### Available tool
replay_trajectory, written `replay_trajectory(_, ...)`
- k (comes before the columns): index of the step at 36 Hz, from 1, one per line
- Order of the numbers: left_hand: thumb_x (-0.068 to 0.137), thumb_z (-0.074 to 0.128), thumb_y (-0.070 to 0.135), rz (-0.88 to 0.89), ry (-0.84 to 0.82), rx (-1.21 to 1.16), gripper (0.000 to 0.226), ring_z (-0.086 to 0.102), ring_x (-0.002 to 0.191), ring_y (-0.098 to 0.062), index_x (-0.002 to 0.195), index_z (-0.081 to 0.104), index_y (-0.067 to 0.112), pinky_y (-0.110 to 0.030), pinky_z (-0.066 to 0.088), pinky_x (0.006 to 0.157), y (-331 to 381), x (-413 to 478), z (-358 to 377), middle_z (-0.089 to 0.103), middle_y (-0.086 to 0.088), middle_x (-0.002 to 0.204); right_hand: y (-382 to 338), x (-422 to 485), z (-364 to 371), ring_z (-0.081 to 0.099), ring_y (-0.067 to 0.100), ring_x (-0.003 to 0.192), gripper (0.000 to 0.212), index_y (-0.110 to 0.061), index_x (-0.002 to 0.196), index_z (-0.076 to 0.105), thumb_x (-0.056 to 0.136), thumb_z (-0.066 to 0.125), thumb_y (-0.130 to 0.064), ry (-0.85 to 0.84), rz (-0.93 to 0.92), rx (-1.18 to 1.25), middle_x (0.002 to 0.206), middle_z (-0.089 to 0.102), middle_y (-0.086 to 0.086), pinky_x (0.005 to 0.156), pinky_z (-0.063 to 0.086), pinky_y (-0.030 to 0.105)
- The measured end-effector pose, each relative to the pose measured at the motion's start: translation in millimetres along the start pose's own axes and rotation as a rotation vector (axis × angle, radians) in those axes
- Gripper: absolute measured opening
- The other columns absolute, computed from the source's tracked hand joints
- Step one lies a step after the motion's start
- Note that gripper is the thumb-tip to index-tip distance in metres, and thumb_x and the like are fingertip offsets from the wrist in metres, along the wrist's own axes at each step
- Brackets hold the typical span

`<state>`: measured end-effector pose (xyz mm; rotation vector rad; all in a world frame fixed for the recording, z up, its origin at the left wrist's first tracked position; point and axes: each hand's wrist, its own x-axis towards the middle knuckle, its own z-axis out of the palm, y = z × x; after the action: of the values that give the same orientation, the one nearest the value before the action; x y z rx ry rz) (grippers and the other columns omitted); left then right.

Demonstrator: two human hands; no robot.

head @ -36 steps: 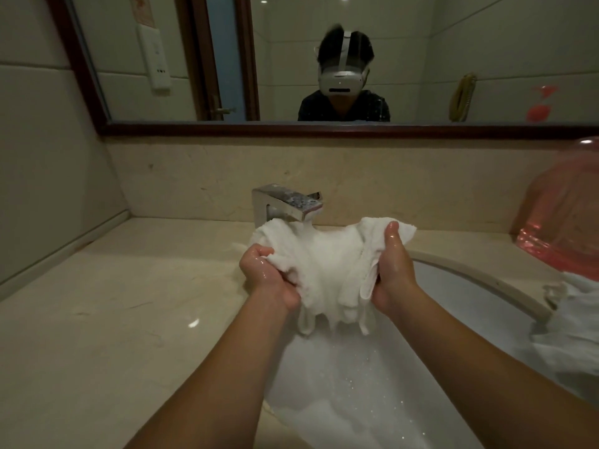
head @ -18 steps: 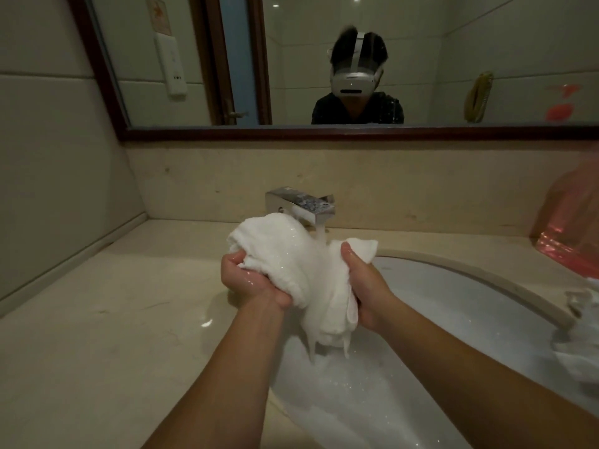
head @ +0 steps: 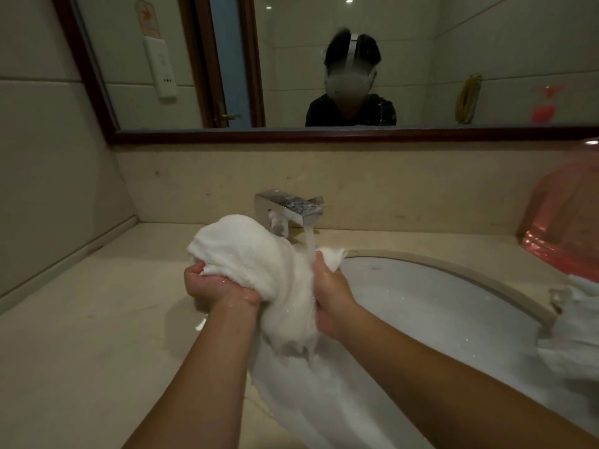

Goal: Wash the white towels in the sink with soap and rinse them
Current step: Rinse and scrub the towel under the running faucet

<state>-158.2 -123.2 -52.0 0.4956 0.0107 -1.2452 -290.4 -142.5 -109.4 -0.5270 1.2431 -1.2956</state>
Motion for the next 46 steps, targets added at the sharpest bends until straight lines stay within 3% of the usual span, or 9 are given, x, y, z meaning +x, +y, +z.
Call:
replay_trajectory(4,0.102,0.041,0.031,0.023,-0.033,-0.021,0.051,0.079,0.095,-0.028,0.082,0.085,0.016,-0.032,0.059,0.076,-2,4,-4,0.082,-0.004,0.095,-4,-6,-2,0.077,0.035,0.101,0.052,-0.021,0.134,0.064,0.1,0.061,-0.061,-0.042,0.0,-0.003,0.111,0.08,0.009,0.095,0.06,0.056)
replay_trajectory(8,0.094,0.051,0.033,0.022,-0.039,-0.012,0.038,0.076,0.105,-0.033,0.106,0.083,0.016,-0.042,0.057,0.098,-3,4,-4,0.081,-0.005,0.109,-5,-5,-7,0.078,0.034,0.101,0.057,-0.021,0.125,0.073,0.09,0.071,-0.067,-0.088,-0.01,-0.044,0.107,0.082,0.007,0.097,0.06,0.057)
replay_trajectory(13,0.081,0.061,0.035,0.042,-0.152,0.035,0.013,0.065,0.11,-0.028,0.088,0.069,0.027,-0.041,0.045,0.112,-7,15,-9,0.06,-0.001,0.109,-11,-14,-9,0.077,0.032,0.094,0.049,-0.013,0.116,0.073,0.091,0.078,-0.055,-0.044,-0.05,-0.115,0.099,0.081,0.008,0.09,0.062,0.05)
replay_trajectory(17,0.093,0.056,0.043,-0.014,-0.178,0.123,0.03,0.07,0.112,-0.032,0.099,0.076,0.021,-0.042,0.051,0.107,-7,12,-5,0.072,-0.006,0.114,-27,-14,-14,0.071,0.03,0.094,0.047,-0.016,0.122,0.063,0.1,0.064,-0.058,0.058,-0.068,-0.075,0.106,0.074,0.009,0.075,0.056,0.04)
replay_trajectory(24,0.102,0.05,0.062,-0.207,-0.233,0.413,0.06,0.072,0.111,-0.037,0.122,0.074,0.01,-0.043,0.055,0.083,-19,-7,4,0.079,-0.019,0.114,-59,-11,-41,0.073,0.035,0.1,0.046,-0.017,0.127,0.065,0.103,0.061,-0.056,0.056,-0.166,0.043,0.112,0.076,0.01,0.091,0.059,0.051)
replay_trajectory(31,0.102,0.051,0.031,-0.31,-0.23,0.559,0.04,0.073,0.101,-0.039,0.122,0.072,0.003,-0.048,0.056,0.088,-35,-12,6,0.078,-0.024,0.111,-73,-14,-62,0.079,0.035,0.099,0.05,-0.014,0.127,0.07,0.098,0.067,-0.055,0.002,-0.244,0.199,0.111,0.08,0.013,0.086,0.062,0.051)
replay_trajectory(36,0.089,0.046,0.02,-0.373,-0.183,0.634,0.048,0.069,0.101,-0.04,0.124,0.071,-0.001,-0.046,0.057,0.083,-40,-13,5,0.075,-0.025,0.115,-78,-17,-72,0.075,0.039,0.108,0.055,-0.011,0.126,0.073,0.098,0.063,-0.058,-0.026,-0.213,0.351,0.118,0.078,0.018,0.097,0.058,0.052)
replay_trajectory(42,0.087,0.043,0.017,-0.388,-0.185,0.65,0.045,0.07,0.099,-0.039,0.119,0.072,0.001,-0.044,0.057,0.082,-44,-9,6,0.077,-0.019,0.103,-79,-17,-76,0.077,0.033,0.102,0.049,-0.017,0.121,0.073,0.091,0.073,-0.055,0.192,-0.233,0.309,0.109,0.081,0.008,0.095,0.059,0.048)
replay_trajectory(46,0.089,0.041,0.016,-0.39,-0.178,0.605,0.043,0.066,0.099,-0.039,0.116,0.07,0.001,-0.046,0.053,0.094,-42,-7,7,0.074,-0.021,0.109,-82,-13,-76,0.071,0.03,0.101,0.043,-0.019,0.119,0.068,0.091,0.076,-0.051,0.356,-0.235,0.222,0.111,0.074,0.004,0.097,0.057,0.046)
